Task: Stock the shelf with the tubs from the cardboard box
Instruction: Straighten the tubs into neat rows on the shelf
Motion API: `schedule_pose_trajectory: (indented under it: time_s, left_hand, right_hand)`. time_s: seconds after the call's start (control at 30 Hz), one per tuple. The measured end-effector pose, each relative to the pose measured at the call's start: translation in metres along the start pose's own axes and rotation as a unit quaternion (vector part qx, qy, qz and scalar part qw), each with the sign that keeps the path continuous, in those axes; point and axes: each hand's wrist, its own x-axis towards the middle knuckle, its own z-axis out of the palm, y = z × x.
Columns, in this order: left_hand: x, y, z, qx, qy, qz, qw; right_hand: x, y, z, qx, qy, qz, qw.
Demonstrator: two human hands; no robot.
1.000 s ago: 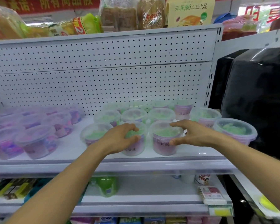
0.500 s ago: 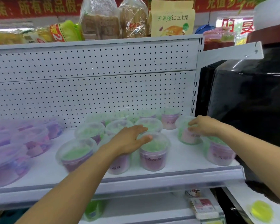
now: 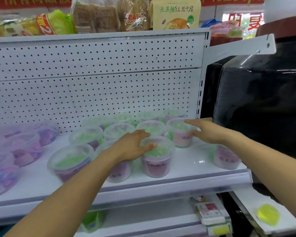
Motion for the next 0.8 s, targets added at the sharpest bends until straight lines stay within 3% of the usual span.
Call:
schedule_pose_trajectory:
  time_s: [0.13,0.23,0.3,0.47,0.67,0.8]
  left_hand:
    - [-0.008,-0.001,-0.001,-0.039,0.064,0.004,0.997]
    - [-0.026,0.004,0.005,-0.066,0.112,0.034,0.991]
    - [-0.039,0.008,0.010,-0.050,0.095,0.051,0.993]
    - [-0.047,0.015,0.013,-0.064,0.079,0.046,0.994]
    - [-0.048,0.017,0.014,-0.079,0.087,0.030,0.993]
    - [-0.048,0.020,0.014,-0.076,0.089,0.025,0.993]
  right_hand:
    - [-0.037,0.029,-0.028,-0.005,0.038,0.012,0.999]
    - [-0.076,0.045,-0.047,0.031,-0.006,0.032,0.999]
    - [-0.095,0.047,-0.051,0.063,-0.037,0.023,0.997]
    - [-0.097,0.044,-0.035,-0.027,-0.033,0.061,0.997]
    - [-0.079,0.012,-0.003,-0.004,-0.018,-0.034,0.999]
    - [-0.073,-0.002,0.004,-0.011,-0.019,-0.048,0.999]
